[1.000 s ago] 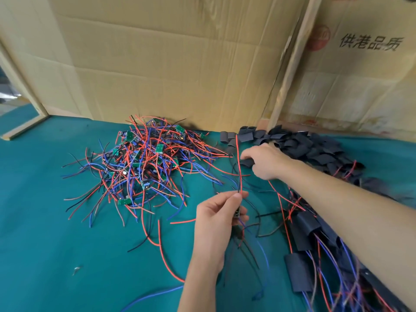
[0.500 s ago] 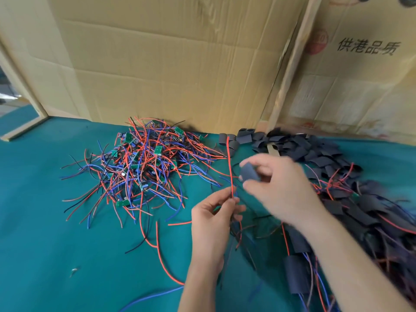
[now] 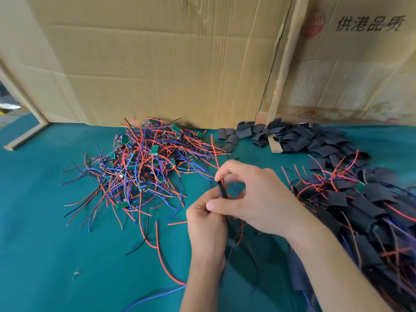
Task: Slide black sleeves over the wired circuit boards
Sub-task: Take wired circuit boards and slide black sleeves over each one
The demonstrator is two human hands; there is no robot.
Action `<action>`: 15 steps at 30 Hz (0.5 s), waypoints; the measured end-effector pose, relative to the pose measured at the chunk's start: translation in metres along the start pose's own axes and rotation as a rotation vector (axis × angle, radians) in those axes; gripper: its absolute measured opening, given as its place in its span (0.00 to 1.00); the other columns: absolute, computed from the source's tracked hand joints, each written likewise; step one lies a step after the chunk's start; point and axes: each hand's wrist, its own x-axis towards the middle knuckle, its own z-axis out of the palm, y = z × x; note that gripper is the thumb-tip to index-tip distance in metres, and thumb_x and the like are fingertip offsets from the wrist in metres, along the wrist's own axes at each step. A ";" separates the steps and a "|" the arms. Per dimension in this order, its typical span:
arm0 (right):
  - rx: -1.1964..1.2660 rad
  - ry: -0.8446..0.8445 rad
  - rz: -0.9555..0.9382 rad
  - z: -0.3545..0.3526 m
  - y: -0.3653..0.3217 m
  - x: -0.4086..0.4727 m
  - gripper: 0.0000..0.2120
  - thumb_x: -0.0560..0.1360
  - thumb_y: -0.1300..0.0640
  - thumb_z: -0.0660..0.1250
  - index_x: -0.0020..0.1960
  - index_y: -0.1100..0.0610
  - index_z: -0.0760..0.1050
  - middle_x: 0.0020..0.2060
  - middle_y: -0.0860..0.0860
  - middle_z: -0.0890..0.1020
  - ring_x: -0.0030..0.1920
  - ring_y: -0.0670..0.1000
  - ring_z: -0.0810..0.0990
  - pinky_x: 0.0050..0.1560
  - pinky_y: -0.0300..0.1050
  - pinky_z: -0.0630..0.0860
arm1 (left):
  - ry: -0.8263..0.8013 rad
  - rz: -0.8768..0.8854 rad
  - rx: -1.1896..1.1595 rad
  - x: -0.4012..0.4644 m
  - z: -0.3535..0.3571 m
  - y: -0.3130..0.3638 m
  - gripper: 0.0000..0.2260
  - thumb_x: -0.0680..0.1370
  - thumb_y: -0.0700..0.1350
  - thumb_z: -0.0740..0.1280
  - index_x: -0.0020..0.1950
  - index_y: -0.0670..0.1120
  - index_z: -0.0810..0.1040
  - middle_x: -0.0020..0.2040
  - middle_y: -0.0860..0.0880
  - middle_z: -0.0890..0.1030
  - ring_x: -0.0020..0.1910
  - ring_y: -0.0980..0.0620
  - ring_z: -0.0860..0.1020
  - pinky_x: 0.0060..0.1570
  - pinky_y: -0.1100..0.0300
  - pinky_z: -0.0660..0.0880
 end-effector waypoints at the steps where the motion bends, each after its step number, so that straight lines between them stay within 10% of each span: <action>1: 0.063 -0.036 0.008 -0.003 0.001 0.000 0.19 0.67 0.41 0.79 0.52 0.42 0.75 0.49 0.43 0.84 0.36 0.39 0.79 0.46 0.44 0.79 | 0.006 0.002 -0.008 0.001 0.000 0.000 0.15 0.76 0.29 0.60 0.42 0.42 0.83 0.33 0.47 0.76 0.32 0.52 0.71 0.31 0.61 0.71; 9: 0.261 -0.035 0.002 -0.011 0.009 0.002 0.17 0.68 0.50 0.82 0.49 0.48 0.75 0.44 0.45 0.88 0.30 0.56 0.86 0.36 0.57 0.85 | 0.068 -0.050 -0.112 0.002 0.002 -0.003 0.08 0.79 0.31 0.65 0.47 0.37 0.83 0.36 0.38 0.80 0.35 0.46 0.76 0.36 0.55 0.78; 15: 0.379 0.181 0.007 -0.026 0.022 0.002 0.18 0.67 0.54 0.82 0.50 0.48 0.77 0.43 0.45 0.87 0.30 0.54 0.85 0.28 0.45 0.79 | 0.082 -0.029 -0.024 0.003 0.003 -0.004 0.10 0.77 0.30 0.66 0.44 0.42 0.84 0.36 0.40 0.83 0.32 0.49 0.79 0.33 0.63 0.75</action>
